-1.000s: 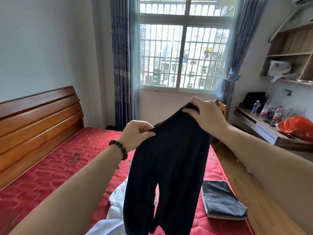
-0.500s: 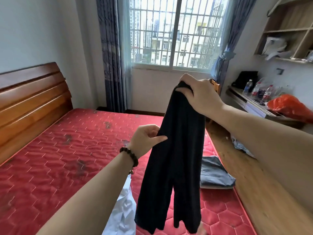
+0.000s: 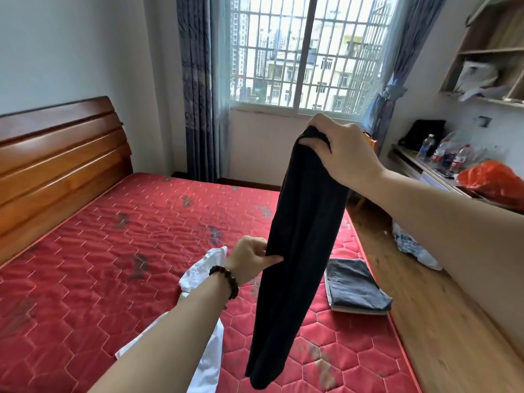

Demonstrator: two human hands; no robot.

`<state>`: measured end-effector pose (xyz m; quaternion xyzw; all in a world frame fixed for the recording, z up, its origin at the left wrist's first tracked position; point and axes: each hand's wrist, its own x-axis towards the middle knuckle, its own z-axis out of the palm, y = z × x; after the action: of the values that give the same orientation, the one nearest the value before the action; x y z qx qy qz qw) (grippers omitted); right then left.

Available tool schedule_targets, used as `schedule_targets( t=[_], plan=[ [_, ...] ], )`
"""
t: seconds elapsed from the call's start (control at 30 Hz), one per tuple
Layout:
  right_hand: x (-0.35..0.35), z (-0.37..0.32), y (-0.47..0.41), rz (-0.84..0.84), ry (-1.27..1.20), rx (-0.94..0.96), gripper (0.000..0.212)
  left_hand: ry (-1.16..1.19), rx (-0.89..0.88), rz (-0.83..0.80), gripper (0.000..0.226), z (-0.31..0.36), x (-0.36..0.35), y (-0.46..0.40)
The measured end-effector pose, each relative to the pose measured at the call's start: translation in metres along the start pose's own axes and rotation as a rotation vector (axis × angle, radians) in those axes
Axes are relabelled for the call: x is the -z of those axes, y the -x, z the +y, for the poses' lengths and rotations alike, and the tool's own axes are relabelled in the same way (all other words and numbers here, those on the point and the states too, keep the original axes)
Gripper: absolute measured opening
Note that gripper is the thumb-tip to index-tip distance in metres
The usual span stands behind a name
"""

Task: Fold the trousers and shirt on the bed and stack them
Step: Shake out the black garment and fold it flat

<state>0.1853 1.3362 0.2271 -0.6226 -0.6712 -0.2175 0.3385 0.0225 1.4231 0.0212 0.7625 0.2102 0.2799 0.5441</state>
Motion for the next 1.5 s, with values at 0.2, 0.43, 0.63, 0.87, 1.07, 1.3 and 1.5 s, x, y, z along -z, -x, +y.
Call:
schedule_targets(
  t=[0.2, 0.43, 0.63, 0.87, 1.07, 1.3, 1.5],
  plan=[
    [0.015, 0.01, 0.017, 0.01, 0.054, -0.015, 0.028, 0.08, 0.089, 0.289, 0.009, -0.008, 0.008, 0.018],
    [0.032, 0.029, 0.053, 0.075, 0.122, -0.076, 0.026, 0.022, 0.06, 0.442, 0.008, 0.019, 0.046, 0.042],
    [0.044, 0.023, 0.076, 0.111, 0.131, -0.086, 0.027, -0.141, -0.013, 0.391, 0.01, 0.051, 0.047, 0.073],
    [0.067, 0.002, 0.094, 0.117, 0.129, -0.091, 0.025, -0.031, -0.029, 0.476, 0.014, 0.068, 0.04, 0.113],
    [0.081, -0.02, 0.113, 0.119, 0.124, -0.105, 0.029, 0.22, 0.038, 0.373, 0.016, 0.079, 0.045, 0.152],
    [0.081, -0.049, 0.149, 0.06, 0.089, -0.137, 0.034, 0.147, 0.208, 0.103, 0.013, 0.072, 0.055, 0.21],
    [0.069, -0.062, 0.176, 0.013, 0.043, -0.214, 0.04, 0.107, 0.18, 0.181, 0.014, 0.066, 0.043, 0.238]
  ],
)
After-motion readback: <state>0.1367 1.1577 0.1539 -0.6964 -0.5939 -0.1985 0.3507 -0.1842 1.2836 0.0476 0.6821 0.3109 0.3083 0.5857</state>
